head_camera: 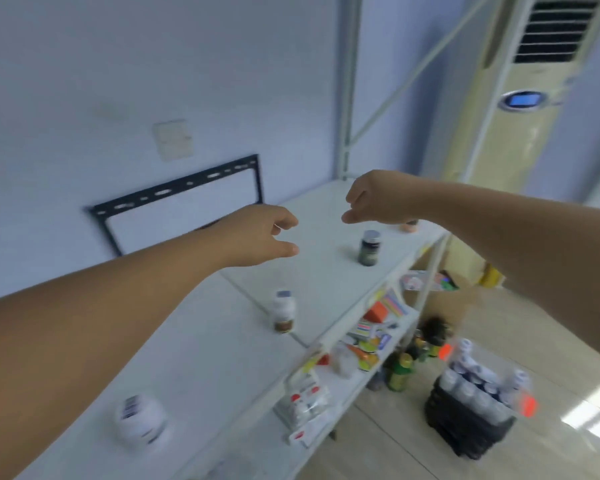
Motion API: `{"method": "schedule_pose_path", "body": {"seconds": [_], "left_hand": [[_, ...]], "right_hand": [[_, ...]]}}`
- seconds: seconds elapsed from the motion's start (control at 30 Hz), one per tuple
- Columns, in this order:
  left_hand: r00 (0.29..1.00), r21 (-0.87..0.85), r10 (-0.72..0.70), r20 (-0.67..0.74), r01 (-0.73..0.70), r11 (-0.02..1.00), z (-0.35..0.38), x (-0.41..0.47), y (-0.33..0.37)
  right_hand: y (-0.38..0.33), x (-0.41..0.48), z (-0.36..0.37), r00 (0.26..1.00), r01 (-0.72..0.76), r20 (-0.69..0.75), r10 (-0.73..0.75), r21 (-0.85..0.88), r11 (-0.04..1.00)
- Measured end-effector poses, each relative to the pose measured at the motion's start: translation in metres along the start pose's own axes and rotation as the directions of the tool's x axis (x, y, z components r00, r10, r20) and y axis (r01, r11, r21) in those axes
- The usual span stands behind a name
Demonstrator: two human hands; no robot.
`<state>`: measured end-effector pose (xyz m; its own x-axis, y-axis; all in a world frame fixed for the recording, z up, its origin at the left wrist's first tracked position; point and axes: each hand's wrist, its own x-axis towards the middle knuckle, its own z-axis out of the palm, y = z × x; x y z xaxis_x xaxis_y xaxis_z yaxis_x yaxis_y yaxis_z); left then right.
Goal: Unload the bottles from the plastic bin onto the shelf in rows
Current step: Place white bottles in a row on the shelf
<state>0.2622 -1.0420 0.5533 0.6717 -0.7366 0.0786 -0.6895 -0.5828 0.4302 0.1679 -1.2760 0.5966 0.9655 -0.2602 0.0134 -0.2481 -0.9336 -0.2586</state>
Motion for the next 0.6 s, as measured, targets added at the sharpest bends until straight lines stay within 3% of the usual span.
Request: {"method": "schedule_pose_path", "body": {"seconds": [0.27,0.6], "left_hand": [[0.955,-0.005,0.223,0.193,-0.226,0.974,0.121,0.125,0.166],[0.757,0.127,0.370,0.539,-0.507,0.853,0.278,0.233,0.280]], "right_hand": [[0.228,-0.071,-0.015,0.967,-0.251,0.045,0.251,-0.022,0.968],[0.415,-0.138,0.040,0.856,-0.491,0.204,0.476,0.029,0.871]]}}
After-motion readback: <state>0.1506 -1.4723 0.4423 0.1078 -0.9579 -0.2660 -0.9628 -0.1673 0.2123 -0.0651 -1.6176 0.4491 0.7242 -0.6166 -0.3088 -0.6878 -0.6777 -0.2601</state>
